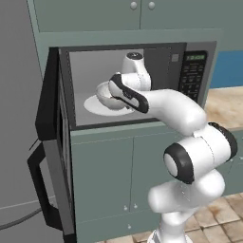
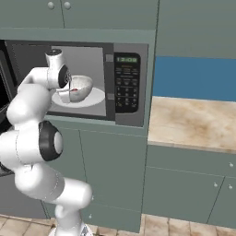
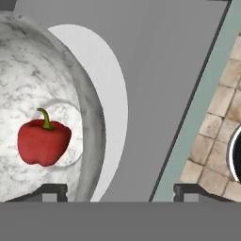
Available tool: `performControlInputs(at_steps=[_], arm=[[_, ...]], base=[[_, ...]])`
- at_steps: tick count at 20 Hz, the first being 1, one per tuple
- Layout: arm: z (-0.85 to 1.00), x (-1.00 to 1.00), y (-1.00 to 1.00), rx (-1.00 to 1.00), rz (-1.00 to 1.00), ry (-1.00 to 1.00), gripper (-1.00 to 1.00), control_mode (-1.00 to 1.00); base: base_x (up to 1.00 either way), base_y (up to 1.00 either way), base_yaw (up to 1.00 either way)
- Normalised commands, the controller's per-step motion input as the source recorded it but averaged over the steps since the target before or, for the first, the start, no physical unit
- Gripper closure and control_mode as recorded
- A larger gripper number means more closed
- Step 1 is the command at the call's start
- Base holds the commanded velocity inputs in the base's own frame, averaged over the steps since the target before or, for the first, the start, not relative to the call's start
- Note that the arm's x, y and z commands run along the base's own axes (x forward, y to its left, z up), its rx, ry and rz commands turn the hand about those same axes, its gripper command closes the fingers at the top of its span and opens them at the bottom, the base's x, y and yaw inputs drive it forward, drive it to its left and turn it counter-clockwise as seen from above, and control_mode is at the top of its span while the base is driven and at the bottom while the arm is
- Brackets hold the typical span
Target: Pick the bell pepper from the sink and place it in the bowl. Then pick the bowl and place it in the microwave. Then close the microwave door and press the start button.
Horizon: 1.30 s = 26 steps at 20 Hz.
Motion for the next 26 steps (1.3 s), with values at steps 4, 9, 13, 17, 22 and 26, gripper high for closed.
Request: performControlInputs(at_steps=[4, 9, 13, 17, 22, 26], arm=[[0.09, -1.00, -0.02, 0.05, -0.07, 0.00, -1.00, -1.00], [0.19, -1.00, 0.00, 0.08, -0.01, 0.00, -1.00, -1.00], [0.43, -1.00, 0.00, 0.08, 0.00, 0.00, -1.00, -1.00], [0.56, -1.00, 0.00, 0.09, 0.02, 0.00, -1.00, -1.00], [0.58, -1.00, -0.01, 0.06, 0.11, 0.00, -1.00, -1.00], [0.54, -1.00, -0.03, 0.10, 0.20, 0.00, -1.00, -1.00]], base=[[0.00, 0.00, 0.00], [0.00, 0.00, 0.00], [0.00, 0.00, 0.00], [0.00, 0.00, 0.00], [0.00, 0.00, 0.00], [0.00, 0.00, 0.00]])
